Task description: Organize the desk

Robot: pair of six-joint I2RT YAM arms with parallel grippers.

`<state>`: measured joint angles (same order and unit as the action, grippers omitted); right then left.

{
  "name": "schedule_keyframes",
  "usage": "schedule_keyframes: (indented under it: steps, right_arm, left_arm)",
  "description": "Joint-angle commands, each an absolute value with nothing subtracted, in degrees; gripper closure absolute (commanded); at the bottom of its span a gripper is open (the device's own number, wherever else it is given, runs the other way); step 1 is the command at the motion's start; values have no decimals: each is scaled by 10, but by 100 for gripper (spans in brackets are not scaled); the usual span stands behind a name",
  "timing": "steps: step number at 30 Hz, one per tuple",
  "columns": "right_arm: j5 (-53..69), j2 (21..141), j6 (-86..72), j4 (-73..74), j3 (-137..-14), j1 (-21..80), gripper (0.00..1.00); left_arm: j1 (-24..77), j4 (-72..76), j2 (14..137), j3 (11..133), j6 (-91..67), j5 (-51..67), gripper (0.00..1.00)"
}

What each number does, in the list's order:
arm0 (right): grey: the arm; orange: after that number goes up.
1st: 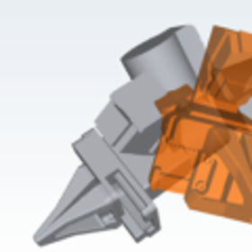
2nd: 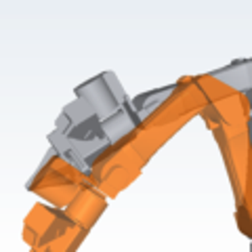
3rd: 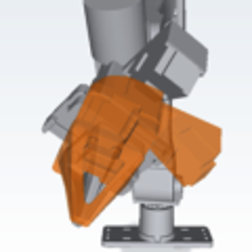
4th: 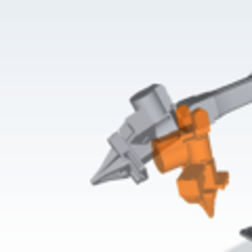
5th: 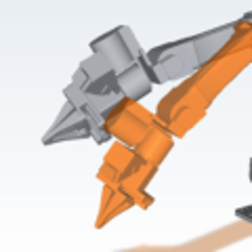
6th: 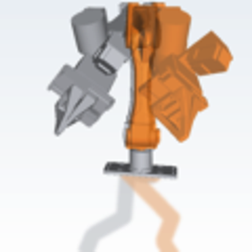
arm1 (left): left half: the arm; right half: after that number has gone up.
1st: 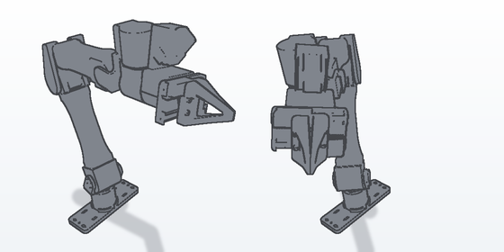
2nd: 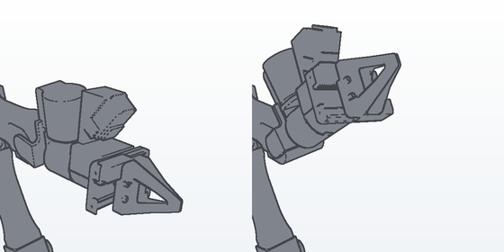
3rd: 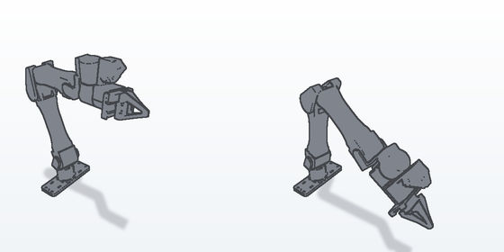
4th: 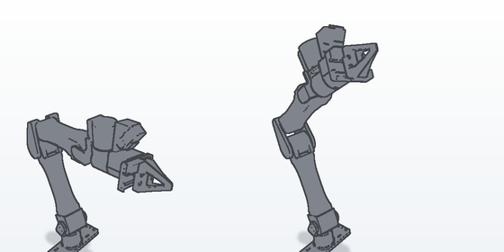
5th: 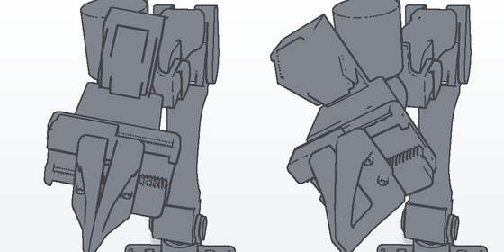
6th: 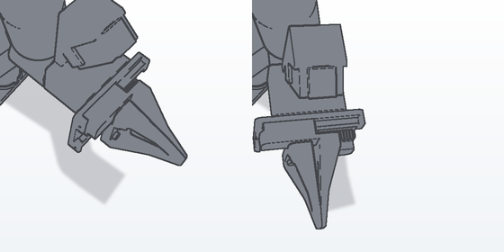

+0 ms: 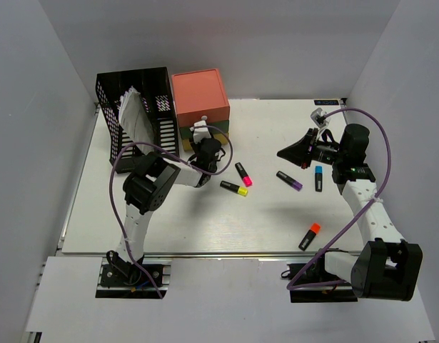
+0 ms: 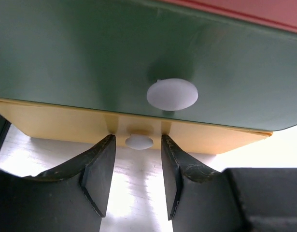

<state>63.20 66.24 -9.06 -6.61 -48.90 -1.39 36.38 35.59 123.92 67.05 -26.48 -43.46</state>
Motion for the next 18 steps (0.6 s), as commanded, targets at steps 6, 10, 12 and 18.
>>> schedule_keyframes:
  steps: [6,10,12,18]
  right_arm:
    - [642,661,-96,-91,-483,-18,100]
    - [642,661,-96,-91,-483,-18,100]
    - [641,661,-96,-91,-483,-18,100]
    - [642,661,-96,-91,-483,-19,100]
  left_arm:
    - [365,352,1245,694,-272,-432,50]
    - [365,353,1245,695,-272,-432,61]
    - [365,353,1245,695,-272,-432,67]
    - [365,352,1243,691,-276,-432,79]
